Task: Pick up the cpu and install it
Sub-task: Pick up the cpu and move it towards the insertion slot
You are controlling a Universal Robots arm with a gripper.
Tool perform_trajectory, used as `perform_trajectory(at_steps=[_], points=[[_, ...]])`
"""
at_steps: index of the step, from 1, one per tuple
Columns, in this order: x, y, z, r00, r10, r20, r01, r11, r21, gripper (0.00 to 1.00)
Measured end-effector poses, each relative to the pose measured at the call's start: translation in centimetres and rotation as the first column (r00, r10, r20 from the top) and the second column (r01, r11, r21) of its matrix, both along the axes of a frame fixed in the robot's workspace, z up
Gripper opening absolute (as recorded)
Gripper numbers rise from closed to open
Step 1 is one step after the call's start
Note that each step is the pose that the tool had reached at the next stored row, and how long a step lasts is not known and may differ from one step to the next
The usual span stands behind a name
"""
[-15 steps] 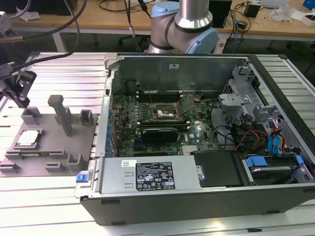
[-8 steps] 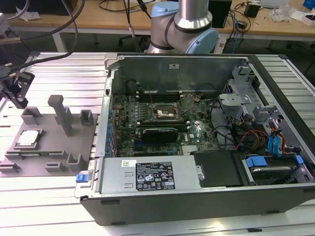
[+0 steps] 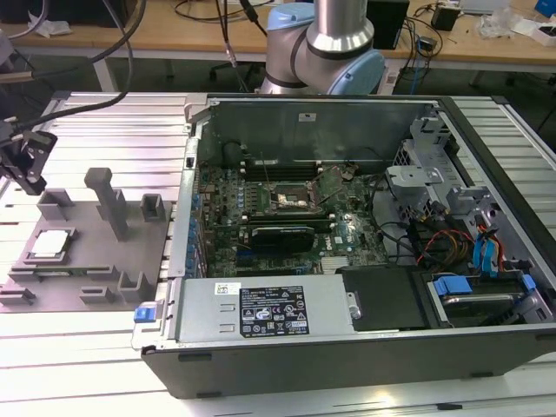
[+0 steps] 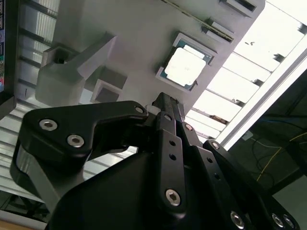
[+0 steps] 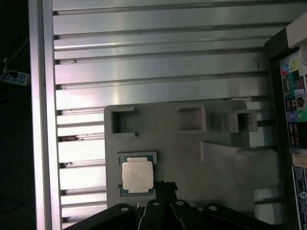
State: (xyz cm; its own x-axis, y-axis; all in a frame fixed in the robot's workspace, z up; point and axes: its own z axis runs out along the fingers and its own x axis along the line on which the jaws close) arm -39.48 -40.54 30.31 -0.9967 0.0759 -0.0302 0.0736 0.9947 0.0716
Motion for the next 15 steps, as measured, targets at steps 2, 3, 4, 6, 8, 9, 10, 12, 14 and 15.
perform_trajectory(at_steps=[2,3,4,6,8,9,10,12,14,15], points=[[-0.09,-0.01,-0.69,1.0,0.0,0.0001,0.0,1.0,0.0001,0.11],[-0.1,-0.04,-0.83,1.0,0.0,0.0,0.0,1.0,0.0,0.11],[-0.13,-0.1,-0.98,1.0,0.0,0.0,0.0,1.0,0.0,0.11],[-0.19,-0.22,-1.25,1.0,0.0,-0.0001,0.0,1.0,-0.0001,0.11],[-0.28,-0.36,-1.64,1.0,0.0,0.0,0.0,1.0,0.0001,0.11],[-0.32,-0.42,-1.81,1.0,0.0,0.0001,0.0,1.0,0.0001,0.11],[-0.37,-0.49,-2.0,1.0,0.0,0.0,0.0,1.0,0.0,0.11],[-0.46,-0.59,-2.31,1.0,0.0,-0.0001,0.0,1.0,0.0,0.11],[-0.52,-0.75,-2.7,1.0,0.0,-0.0005,0.0,1.0,0.0001,0.11],[-0.54,-0.83,-2.91,1.0,0.0,-0.0009,0.0,1.0,0.0,0.11]])
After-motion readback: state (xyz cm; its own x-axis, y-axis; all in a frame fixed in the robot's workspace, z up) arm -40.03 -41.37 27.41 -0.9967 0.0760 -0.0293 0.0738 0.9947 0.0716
